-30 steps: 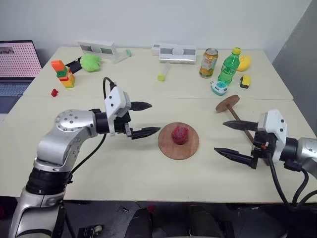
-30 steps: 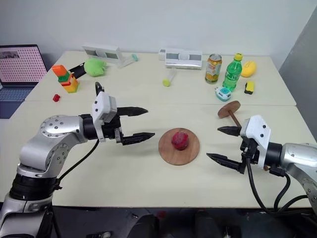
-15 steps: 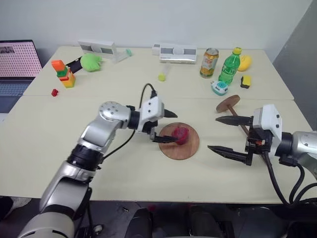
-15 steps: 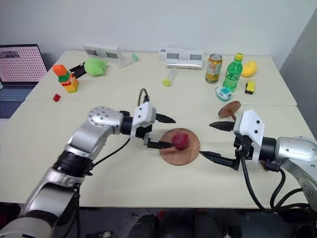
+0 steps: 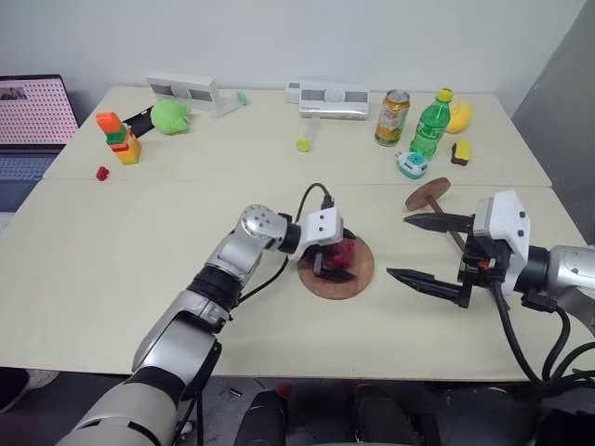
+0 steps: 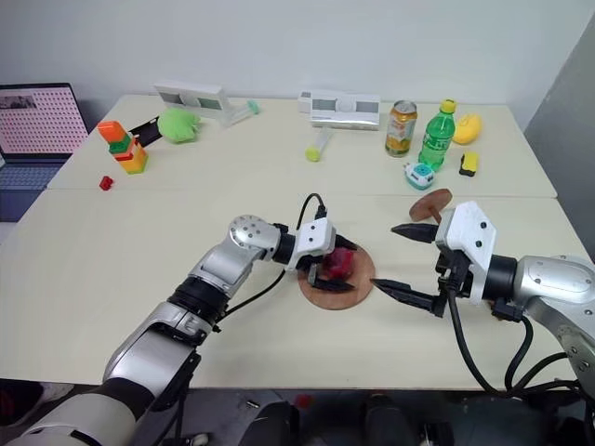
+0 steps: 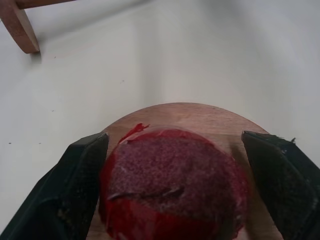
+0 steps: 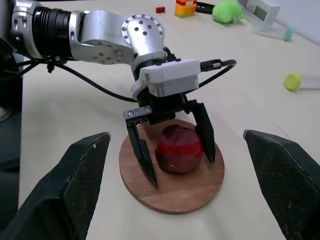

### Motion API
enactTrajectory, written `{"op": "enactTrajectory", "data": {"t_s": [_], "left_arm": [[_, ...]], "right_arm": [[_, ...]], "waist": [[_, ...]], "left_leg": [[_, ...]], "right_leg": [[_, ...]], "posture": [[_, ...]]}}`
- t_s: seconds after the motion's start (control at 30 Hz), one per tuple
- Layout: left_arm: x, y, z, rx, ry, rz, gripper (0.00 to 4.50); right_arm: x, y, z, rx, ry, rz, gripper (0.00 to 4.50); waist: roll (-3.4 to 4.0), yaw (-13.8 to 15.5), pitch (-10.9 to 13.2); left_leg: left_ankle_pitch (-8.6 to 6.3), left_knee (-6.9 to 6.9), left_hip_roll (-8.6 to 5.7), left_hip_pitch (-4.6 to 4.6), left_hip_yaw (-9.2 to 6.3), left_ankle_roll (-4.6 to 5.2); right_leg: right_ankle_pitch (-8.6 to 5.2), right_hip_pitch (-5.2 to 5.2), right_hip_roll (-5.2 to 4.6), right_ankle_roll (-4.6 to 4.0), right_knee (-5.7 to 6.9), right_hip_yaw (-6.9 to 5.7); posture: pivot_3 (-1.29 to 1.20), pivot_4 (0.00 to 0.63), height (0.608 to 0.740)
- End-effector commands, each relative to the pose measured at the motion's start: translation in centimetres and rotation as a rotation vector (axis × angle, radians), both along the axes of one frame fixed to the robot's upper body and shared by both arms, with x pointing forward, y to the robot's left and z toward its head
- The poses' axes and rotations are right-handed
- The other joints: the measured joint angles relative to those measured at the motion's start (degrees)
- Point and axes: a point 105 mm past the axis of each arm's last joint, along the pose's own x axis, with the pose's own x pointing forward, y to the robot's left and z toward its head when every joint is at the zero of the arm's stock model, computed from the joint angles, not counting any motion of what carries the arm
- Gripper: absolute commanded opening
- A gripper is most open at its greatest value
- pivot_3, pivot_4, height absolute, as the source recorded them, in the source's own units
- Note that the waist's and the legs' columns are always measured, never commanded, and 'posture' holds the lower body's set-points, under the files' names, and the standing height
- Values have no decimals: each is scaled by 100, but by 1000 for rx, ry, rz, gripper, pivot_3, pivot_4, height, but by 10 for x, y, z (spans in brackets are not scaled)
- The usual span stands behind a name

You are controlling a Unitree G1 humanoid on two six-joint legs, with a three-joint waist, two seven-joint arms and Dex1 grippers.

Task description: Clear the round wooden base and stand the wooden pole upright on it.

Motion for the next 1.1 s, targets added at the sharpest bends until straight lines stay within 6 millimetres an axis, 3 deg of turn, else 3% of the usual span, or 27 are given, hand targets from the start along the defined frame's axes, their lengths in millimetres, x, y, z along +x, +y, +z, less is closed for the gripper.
{"op": "enactTrajectory", "data": {"t_s": [0.03, 0.2, 0.3, 0.47, 0.6, 0.73, 0.87, 1.07, 1.1], "left_arm": [[1, 0, 9, -5, -36, -17, 3338], [3, 7, 14, -29, -36, 21, 2753], [15, 17, 36, -108, -52, 118, 2704], [50, 58, 72, -245, -30, 420, 2704], [88, 109, 88, -351, -18, 792, 2704], [113, 145, 86, -405, -15, 1092, 2704], [124, 170, 74, -443, 5, 1317, 2704], [130, 173, 56, -495, 36, 1434, 2704], [130, 171, 53, -503, 45, 1447, 3040]], "right_arm": [[-3, 1, 8, 6, -39, -8, 4500], [-1, 1, 10, 25, -36, -16, 4500], [0, 3, 10, 37, -32, -15, 4500], [1, 2, 9, 50, -18, -24, 4500], [4, 3, 9, 63, -15, -29, 4500], [5, 6, 10, 76, -18, -25, 4500], [6, 6, 11, 81, -22, -29, 4500], [8, 6, 13, 90, -31, -45, 4500], [8, 5, 14, 92, -33, -50, 4500]], "waist": [[0, 6, 0], [0, 6, 0], [0, 2, 0], [0, -13, 0], [-1, -1, 0], [-1, -4, 0], [-1, 3, 0], [-1, 12, 0], [-1, 12, 0]], "left_leg": [[0, 0, 0, 0, 0, 0], [0, 1, 0, 0, -1, 0], [0, 1, 0, 0, -2, 0], [0, 2, 1, -3, -8, 0], [0, 3, 0, -4, -11, 0], [0, 4, 0, -5, -14, 0], [1, 8, -2, -15, -17, -1], [12, 8, -5, -18, -17, -21], [12, 8, -5, -18, -17, -22]], "right_leg": [[0, 0, 0, 0, 0, 0], [0, 0, 0, 0, 0, -1], [0, 0, 0, 0, 0, -1], [0, -3, 0, 0, 2, -5], [0, -2, -1, 1, 1, -11], [0, -3, -1, 1, 1, -15], [0, -9, -5, 1, 2, -20], [0, -10, -9, 1, 2, -22], [0, -10, -9, 1, 3, -22]], "posture": [[0, 150, 740], [0, 150, 740], [0, 150, 740], [0, 150, 740], [0, 150, 740], [0, 150, 740], [0, 150, 740], [0, 150, 740], [0, 150, 740]]}}
